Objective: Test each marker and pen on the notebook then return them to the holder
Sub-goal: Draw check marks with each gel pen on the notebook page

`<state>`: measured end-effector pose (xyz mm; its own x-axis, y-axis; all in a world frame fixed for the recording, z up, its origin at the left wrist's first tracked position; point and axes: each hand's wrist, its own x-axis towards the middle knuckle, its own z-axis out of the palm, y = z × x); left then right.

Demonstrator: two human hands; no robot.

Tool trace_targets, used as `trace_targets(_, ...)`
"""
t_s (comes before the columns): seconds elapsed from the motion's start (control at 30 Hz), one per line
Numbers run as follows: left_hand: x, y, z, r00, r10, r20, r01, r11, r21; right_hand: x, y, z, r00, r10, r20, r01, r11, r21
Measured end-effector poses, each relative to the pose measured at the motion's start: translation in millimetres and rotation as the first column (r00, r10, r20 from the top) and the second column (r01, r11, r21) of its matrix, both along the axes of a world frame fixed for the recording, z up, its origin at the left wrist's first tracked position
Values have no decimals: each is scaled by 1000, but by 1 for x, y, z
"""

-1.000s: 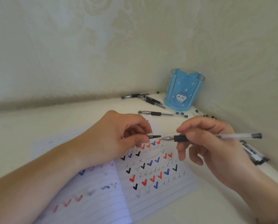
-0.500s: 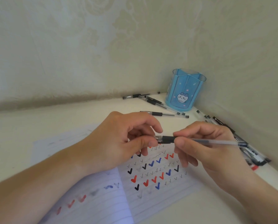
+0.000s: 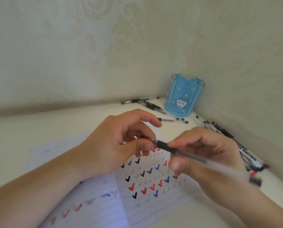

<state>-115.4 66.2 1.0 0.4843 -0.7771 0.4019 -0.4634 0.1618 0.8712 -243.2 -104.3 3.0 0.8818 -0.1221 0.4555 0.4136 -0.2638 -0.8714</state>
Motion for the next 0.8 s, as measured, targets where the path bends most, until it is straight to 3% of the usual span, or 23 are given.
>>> trace_targets(0.1,5,1,4,997,55,53,-56,998,6,-6,-8,7,996,83,-33,-88,975,-202)
trace_targets(0.27,4,2,9,979,138,152,-141,990,12,-5,-16,16,925,277,-258,-259,960,102)
trace_targets(0.33,4,3,9,971,155,181,-165,986,39,-4,-16,14,934,150,-323,-157,988,7)
trace_targets(0.4,7,3,8,958,224,177,-240,968,72,-2,-25,19,936,-161,-314,103,976,-194)
trace_targets(0.47,11,3,5,927,310,211,-336,937,98,-1,-47,28,828,-517,-219,402,818,-411)
trace_targets(0.53,14,3,2,884,364,293,-408,907,106,-2,-76,33,638,-763,-107,547,547,-634)
trace_targets(0.6,16,2,-1,860,375,347,-438,890,124,-5,-98,31,512,-854,-90,511,387,-768)
trace_targets(0.8,22,2,-11,833,342,435,-461,865,201,-2,-110,14,329,-943,-46,377,175,-909)
